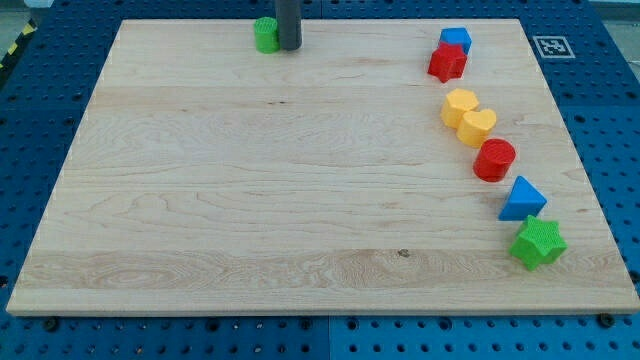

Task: Move the green circle to the top left

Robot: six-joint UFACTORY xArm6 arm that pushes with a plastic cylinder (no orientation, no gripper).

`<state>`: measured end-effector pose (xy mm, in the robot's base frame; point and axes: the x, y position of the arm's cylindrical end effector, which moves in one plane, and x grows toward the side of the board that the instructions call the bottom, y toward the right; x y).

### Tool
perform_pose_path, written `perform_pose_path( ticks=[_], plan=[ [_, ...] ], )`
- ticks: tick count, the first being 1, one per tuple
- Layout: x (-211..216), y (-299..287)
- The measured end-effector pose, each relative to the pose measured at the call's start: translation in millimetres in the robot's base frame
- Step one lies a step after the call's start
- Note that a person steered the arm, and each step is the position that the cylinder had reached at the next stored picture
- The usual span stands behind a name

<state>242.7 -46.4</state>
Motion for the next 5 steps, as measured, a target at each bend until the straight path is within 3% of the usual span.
perform_pose_path(
  ticks=[2, 5],
  plan=[
    [-13.4, 4.1],
    [-0.6, 4.1]
  ],
)
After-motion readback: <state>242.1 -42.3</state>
